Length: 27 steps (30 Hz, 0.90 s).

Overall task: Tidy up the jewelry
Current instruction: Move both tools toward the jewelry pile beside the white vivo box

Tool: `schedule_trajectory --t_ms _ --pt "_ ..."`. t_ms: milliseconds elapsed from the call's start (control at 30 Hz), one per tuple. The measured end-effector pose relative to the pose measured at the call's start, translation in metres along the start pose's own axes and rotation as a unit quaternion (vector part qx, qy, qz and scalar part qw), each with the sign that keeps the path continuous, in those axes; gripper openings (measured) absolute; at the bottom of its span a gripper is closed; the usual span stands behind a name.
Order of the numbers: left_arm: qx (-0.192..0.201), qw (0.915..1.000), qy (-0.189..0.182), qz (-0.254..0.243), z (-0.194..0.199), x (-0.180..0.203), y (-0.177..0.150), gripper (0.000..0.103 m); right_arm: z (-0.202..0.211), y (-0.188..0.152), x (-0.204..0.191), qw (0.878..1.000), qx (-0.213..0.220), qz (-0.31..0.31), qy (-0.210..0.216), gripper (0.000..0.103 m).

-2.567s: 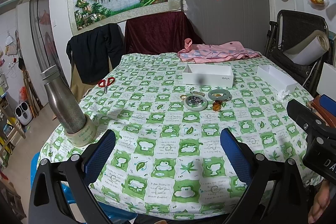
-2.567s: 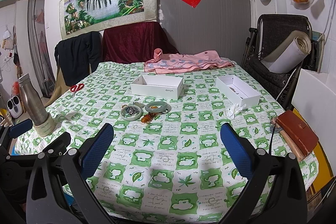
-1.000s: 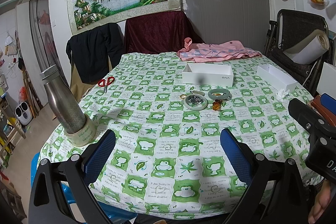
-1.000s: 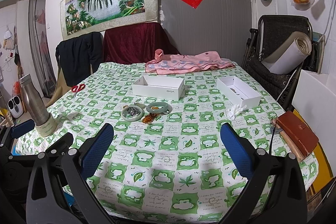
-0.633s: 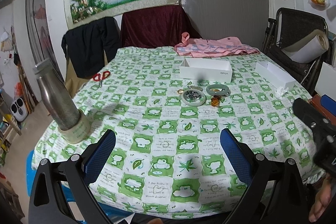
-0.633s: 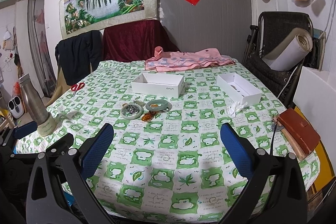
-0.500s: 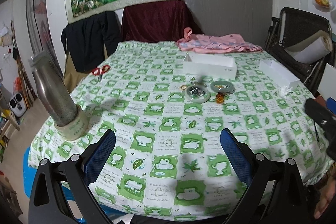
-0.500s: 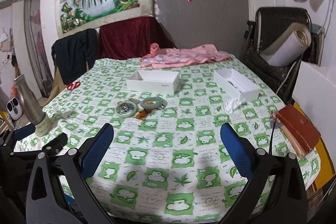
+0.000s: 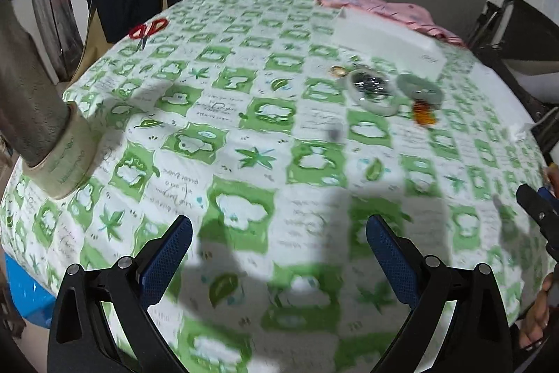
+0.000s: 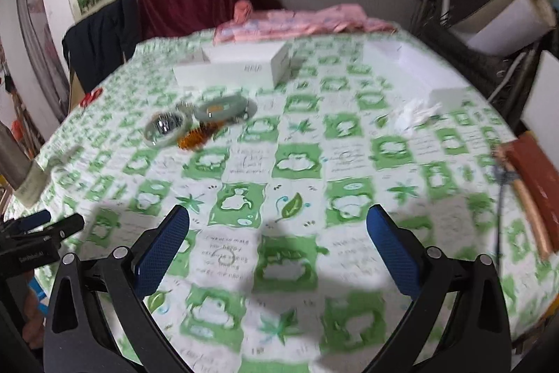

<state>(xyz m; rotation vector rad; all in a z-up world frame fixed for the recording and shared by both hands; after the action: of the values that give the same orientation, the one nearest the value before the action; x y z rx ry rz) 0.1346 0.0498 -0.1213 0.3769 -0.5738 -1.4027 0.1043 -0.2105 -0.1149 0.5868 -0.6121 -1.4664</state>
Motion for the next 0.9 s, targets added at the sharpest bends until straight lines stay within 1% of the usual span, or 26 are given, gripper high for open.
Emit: schedule_trajectory --t_ms 100,200,300,400,500,567,600,633,667,733,833,900 --pt "-0.005 0.9999 0.011 -0.011 -0.013 0.006 0.007 0.098 -0.018 0.01 -0.003 1.0 -0.014 0.011 0.008 0.096" --pt "-0.01 0.9989 0.025 -0.039 -0.027 0.021 0.018 0.097 -0.039 0.023 -0.005 0.999 -0.033 0.022 0.02 0.096" --pt "-0.015 0.9964 0.043 -0.072 -0.043 0.038 0.03 0.098 -0.056 0.034 -0.006 0.998 -0.049 0.047 0.009 0.096" --pt "-0.011 0.9948 0.051 -0.088 -0.055 0.05 0.044 0.099 -0.07 0.042 -0.001 0.996 -0.062 0.068 -0.007 0.096" --pt "-0.013 0.995 0.044 -0.089 -0.066 0.054 0.056 0.099 -0.085 0.045 0.007 0.994 -0.072 0.078 -0.022 0.096" --pt "-0.021 0.9964 0.025 -0.078 -0.071 0.052 0.062 0.099 -0.09 0.046 0.012 0.995 -0.072 0.063 0.002 0.097" --pt "-0.033 0.9973 0.005 -0.065 -0.075 0.046 0.064 0.099 -0.091 0.045 0.014 0.996 -0.072 0.058 0.006 0.098" --pt "-0.029 0.9976 -0.003 -0.062 -0.076 0.044 0.067 0.099 -0.091 0.045 0.014 0.996 -0.072 0.061 0.005 0.098" --pt "-0.022 0.9972 -0.006 -0.071 -0.076 0.044 0.067 0.099 -0.091 0.045 0.013 0.995 -0.072 0.064 0.003 0.098" --pt "-0.013 0.9972 -0.01 -0.073 -0.075 0.045 0.064 0.099 -0.092 0.046 0.012 0.995 -0.072 0.064 0.002 0.098" --pt "-0.023 0.9964 -0.002 -0.081 -0.075 0.052 0.07 0.099 -0.092 0.047 0.012 0.995 -0.072 0.064 0.002 0.098" --pt "-0.014 0.9944 -0.005 -0.104 -0.076 0.065 0.073 0.098 -0.093 0.047 0.012 0.995 -0.071 0.064 0.003 0.098"
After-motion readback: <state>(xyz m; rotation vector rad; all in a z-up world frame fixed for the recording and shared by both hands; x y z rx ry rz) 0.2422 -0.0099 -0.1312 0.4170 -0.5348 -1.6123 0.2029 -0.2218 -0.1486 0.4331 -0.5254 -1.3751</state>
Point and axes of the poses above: each gripper's, at about its wrist camera, not at the fingertips, and z roughly against the way its jaws point, x to its right, y to its top, the point moved 2 cm from there along -z, roughly the way its jaws point, and after that the axes turned 10 degrees about z, right-handed, at the moved point
